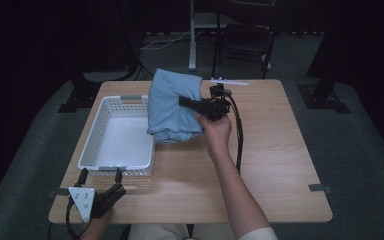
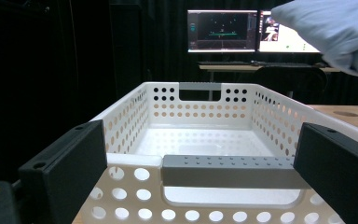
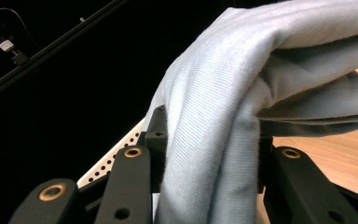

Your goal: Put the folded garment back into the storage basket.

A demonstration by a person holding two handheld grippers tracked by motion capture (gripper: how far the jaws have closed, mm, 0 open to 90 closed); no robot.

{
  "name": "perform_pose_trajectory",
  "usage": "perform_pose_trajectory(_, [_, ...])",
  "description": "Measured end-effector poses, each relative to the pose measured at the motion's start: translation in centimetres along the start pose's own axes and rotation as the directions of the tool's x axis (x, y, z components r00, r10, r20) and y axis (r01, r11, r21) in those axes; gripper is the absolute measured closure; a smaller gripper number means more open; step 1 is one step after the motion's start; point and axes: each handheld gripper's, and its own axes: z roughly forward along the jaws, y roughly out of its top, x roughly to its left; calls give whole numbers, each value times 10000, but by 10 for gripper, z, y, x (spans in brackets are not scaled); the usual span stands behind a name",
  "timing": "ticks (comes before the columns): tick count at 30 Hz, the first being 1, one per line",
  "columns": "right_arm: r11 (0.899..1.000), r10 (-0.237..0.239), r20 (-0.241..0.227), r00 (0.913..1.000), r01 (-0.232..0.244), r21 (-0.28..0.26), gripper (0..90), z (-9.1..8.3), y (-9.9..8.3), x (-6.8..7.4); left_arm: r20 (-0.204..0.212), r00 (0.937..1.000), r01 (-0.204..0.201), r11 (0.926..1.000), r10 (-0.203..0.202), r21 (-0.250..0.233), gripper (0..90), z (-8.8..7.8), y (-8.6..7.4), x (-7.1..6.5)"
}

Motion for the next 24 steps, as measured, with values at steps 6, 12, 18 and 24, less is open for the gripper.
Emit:
perform_pose_trajectory(6, [9998, -53, -162, 9999, 55, 170, 644, 20, -2, 7, -2, 10000, 16, 10000, -16, 15, 39, 0, 0, 0])
perform_pose_trajectory(12, [9998, 161, -392, 9991, -155, 155, 644, 37, -5, 13, -1, 10000, 13, 10000, -13, 12, 39, 0, 0, 0])
perform_pose_trajectory(18, [9995, 264, -577, 9980, -254, 180, 643, 53, -8, 20, 1, 10000, 8, 10000, -8, 21, 39, 0, 0, 0])
perform_pose_trajectory(24, [9989, 464, -830, 9955, -458, 96, 643, 69, -11, 26, 60, 10000, 6, 10000, -6, 10, 39, 0, 0, 0])
